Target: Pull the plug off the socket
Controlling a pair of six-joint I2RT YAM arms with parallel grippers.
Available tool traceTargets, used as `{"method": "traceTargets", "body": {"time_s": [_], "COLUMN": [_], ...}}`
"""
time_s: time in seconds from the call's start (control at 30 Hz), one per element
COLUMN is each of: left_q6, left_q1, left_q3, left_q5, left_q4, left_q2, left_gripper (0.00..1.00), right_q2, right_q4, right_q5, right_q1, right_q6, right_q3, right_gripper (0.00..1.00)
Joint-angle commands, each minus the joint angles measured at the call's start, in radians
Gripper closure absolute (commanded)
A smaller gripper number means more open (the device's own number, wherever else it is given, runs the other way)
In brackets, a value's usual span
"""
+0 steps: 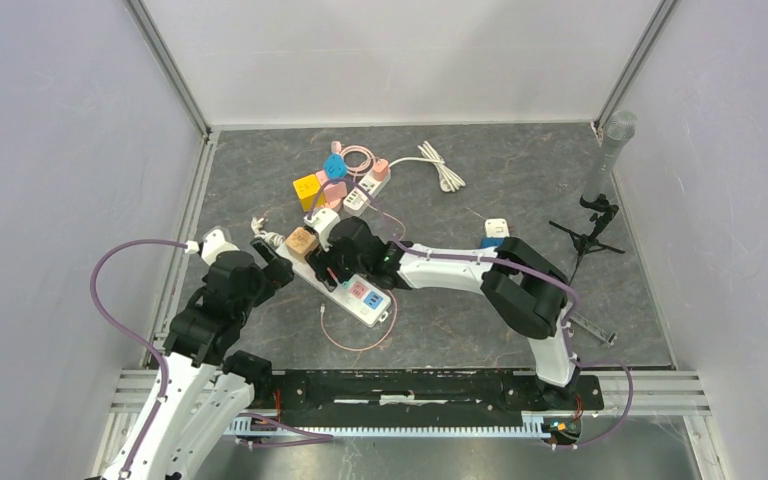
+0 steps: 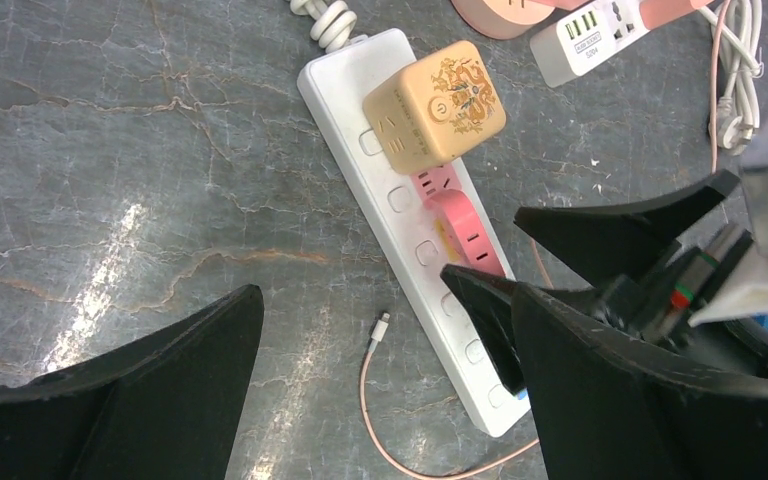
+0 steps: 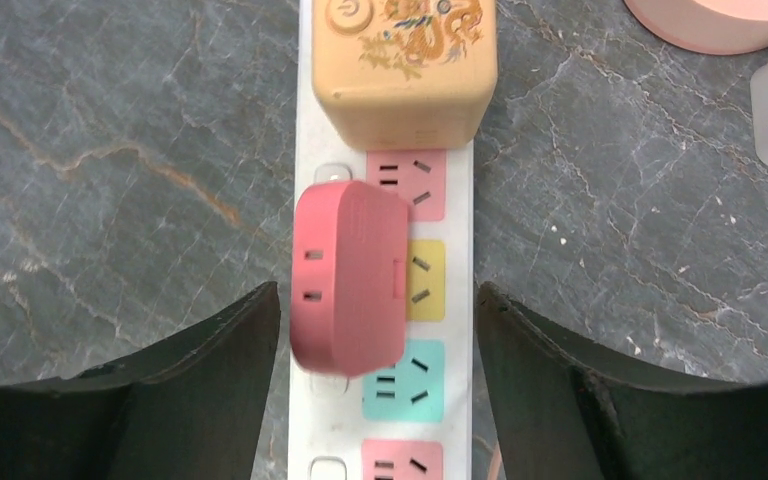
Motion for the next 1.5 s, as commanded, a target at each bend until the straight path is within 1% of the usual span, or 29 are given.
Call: {"method": "traceTargets", "body": {"time_s": [0.0, 0.03, 0.17, 0.37, 0.5, 0.63, 0.77, 0.83, 0.9, 0.93, 1.0, 1.03, 1.13, 1.2, 1.37, 1.47], "left_q6": [-0.029, -0.029, -0.032, -0.035, -0.033, -0.040, -0.032, -0.029, -0.032, -0.034, -0.035, -0.030, -0.004, 0.008, 0.000, -0.011], "left_q1": [0.002, 0.001, 0.003, 0.001, 0.003, 0.003, 0.001, 0.003, 0.003, 0.002, 0.002, 0.003, 0.002, 0.002, 0.003, 0.003], "left_q3": [0.008, 0.007, -0.004, -0.027, -0.058, -0.108, -0.164, -0.178, -0.190, -0.196, -0.202, -0.203, -0.187, -0.177, -0.195, -0.211], "left_q5": [-0.002, 0.001, 0.021, 0.057, 0.122, 0.216, 0.368, 0.410, 0.428, 0.436, 0.449, 0.456, 0.447, 0.439, 0.416, 0.419], "left_q4": [0.007, 0.007, 0.017, 0.046, 0.087, 0.154, 0.261, 0.295, 0.329, 0.341, 0.365, 0.375, 0.366, 0.359, 0.385, 0.430], "left_q2": [0.012, 0.016, 0.030, 0.042, 0.070, 0.115, 0.170, 0.200, 0.224, 0.234, 0.260, 0.272, 0.316, 0.341, 0.377, 0.386], "left_gripper": [0.00, 0.00, 0.00, 0.00, 0.00, 0.01, 0.04, 0.06, 0.07, 0.08, 0.10, 0.10, 0.13, 0.17, 0.26, 0.28], "right_q2": [0.060, 0.063, 0.051, 0.006, -0.041, -0.095, -0.157, -0.181, -0.184, -0.181, -0.173, -0.168, -0.165, -0.167, -0.148, -0.148], "right_q4": [-0.147, -0.154, -0.151, -0.123, -0.118, -0.129, -0.138, -0.125, -0.124, -0.125, -0.127, -0.127, -0.103, -0.080, -0.078, -0.064], "right_q5": [0.046, 0.046, 0.041, 0.028, 0.029, 0.014, -0.046, -0.046, -0.046, -0.046, -0.046, -0.046, -0.046, -0.045, -0.045, -0.031], "right_q1": [-0.001, -0.002, -0.004, -0.005, -0.005, -0.004, -0.004, -0.004, -0.004, -0.004, -0.004, -0.005, -0.005, -0.005, -0.005, -0.006], "right_q6": [0.045, 0.055, 0.075, 0.053, 0.028, 0.020, 0.043, 0.067, 0.073, 0.075, 0.074, 0.070, 0.041, 0.022, -0.005, 0.000], "right_q3": [0.146, 0.150, 0.133, 0.081, 0.023, -0.037, -0.112, -0.154, -0.163, -0.159, -0.142, -0.134, -0.118, -0.117, -0.086, -0.098], "right_gripper": [0.27, 0.30, 0.47, 0.79, 0.90, 0.96, 0.97, 0.94, 0.83, 0.76, 0.63, 0.60, 0.58, 0.58, 0.55, 0.58]}}
